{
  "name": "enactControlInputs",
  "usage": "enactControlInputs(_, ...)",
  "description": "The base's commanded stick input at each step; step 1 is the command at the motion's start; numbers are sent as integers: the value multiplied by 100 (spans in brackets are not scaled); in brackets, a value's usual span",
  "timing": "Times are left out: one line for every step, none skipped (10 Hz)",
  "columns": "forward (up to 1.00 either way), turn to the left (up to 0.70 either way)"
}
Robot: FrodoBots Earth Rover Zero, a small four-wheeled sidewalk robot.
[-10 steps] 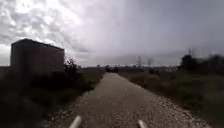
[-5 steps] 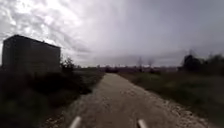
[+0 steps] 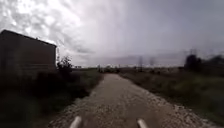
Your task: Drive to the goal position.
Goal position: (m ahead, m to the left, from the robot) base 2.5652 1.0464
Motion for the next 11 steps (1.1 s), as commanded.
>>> enactControlInputs(50,0)
enactControlInputs(50,0)
enactControlInputs(50,0)
enactControlInputs(50,0)
enactControlInputs(50,0)
enactControlInputs(50,0)
enactControlInputs(50,0)
enactControlInputs(50,0)
enactControlInputs(50,0)
enactControlInputs(50,0)
enactControlInputs(50,0)
